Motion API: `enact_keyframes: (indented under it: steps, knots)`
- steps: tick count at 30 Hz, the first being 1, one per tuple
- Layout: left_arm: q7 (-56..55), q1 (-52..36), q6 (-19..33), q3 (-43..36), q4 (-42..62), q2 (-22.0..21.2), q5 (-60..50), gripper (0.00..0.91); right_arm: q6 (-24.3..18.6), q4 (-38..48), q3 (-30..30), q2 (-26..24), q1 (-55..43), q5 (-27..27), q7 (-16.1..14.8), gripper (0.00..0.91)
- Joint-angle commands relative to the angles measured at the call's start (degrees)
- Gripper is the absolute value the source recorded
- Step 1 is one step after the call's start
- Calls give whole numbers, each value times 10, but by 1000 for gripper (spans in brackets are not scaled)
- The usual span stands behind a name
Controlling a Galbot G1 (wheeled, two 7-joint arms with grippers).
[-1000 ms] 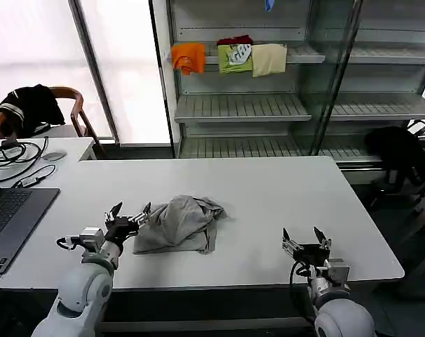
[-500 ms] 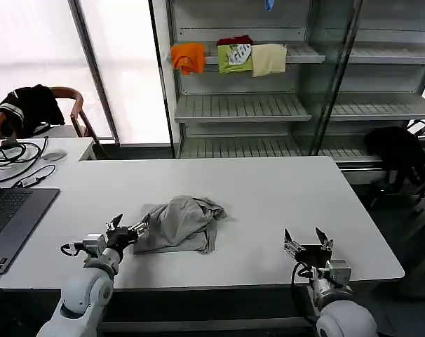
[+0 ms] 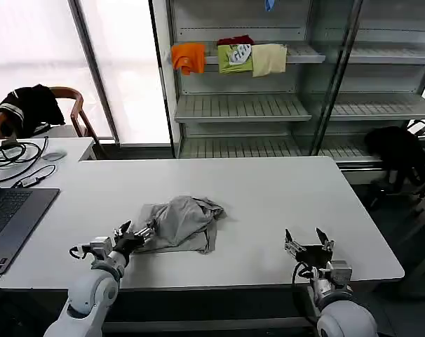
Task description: Fold and organize the clothes.
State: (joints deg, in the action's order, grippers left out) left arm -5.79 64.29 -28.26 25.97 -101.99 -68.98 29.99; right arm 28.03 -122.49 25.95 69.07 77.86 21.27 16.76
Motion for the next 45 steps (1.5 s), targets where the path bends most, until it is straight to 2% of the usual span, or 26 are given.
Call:
enact_keyframes:
  steps: [1,2,3,4,6,21,24,27,31,35,40,45]
  knots:
    - [5,-2,-3,-2,22,-1,8,564,-1,0,1,0,0,1,0,907]
    - [7,-2,-4,-3,24,-1,8,413,-1,0,2,0,1,1,0,907]
    - [8,-3,-4,-3,26,-1,8,322,-1,0,2,0,1,1,0,907]
    - [9,-3,-5,-4,28,-1,9,151,-2,1,3,0,1,1,0,907]
    - [11,-4,-4,-4,32,-2,9,30,-2,2,4,0,0,1,0,907]
    - [9,5,26,16,12,6,0,10,2,10,-1,3,-18,2,1,907]
    - [21,7,26,62,-13,41,-1,10,3,10,1,0,-21,7,2,907]
    - [32,9,25,121,-32,104,4,10,4,12,1,-2,-25,11,3,907]
    - [60,27,27,209,-45,210,13,10,6,13,-10,0,-33,12,4,907]
    - [71,36,26,274,-52,280,27,10,7,14,-19,3,-37,11,5,907]
    - [72,13,18,284,-68,309,29,10,8,14,-26,9,-38,10,5,907]
    - [75,0,21,258,-81,304,-2,10,7,14,-22,9,-31,10,6,907]
